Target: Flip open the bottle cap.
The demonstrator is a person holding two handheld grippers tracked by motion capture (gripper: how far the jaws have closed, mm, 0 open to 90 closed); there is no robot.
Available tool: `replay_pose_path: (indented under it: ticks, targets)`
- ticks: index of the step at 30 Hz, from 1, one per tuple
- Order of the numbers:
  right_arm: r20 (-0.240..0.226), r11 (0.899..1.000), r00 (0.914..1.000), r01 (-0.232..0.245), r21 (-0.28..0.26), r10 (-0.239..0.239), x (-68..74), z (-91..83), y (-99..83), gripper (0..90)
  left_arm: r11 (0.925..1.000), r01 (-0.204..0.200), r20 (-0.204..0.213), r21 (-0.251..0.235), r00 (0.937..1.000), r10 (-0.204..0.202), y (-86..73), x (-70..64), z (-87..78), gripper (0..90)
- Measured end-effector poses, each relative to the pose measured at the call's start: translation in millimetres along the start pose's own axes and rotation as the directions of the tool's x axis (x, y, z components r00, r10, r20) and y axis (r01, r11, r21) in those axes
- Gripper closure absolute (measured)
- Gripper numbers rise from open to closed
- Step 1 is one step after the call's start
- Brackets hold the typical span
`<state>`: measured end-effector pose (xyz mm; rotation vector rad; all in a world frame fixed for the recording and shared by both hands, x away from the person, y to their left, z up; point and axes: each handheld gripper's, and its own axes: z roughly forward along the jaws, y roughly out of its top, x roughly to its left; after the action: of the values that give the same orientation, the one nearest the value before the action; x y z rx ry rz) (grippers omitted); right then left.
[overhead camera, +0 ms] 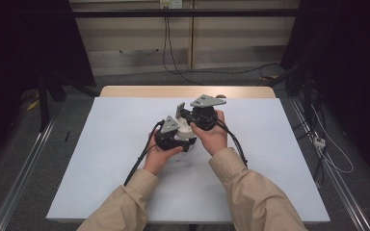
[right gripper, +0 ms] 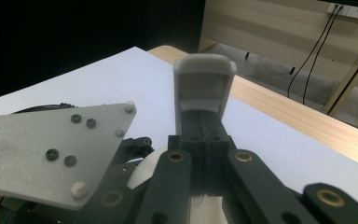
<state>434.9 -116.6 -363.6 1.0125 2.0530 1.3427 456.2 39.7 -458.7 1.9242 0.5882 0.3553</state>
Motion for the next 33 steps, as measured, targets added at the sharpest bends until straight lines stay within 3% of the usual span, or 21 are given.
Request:
replay_pose_path:
  ticks: [33]
  targets:
    - [0.005,1.000,1.0000,-0.005,-0.006,0.005,-4.7,13.9,-1.2,90.0,1.0000,0.006,0.002,0.000,1.0000,-0.006,-0.2,-0.3,0.2,18.7]
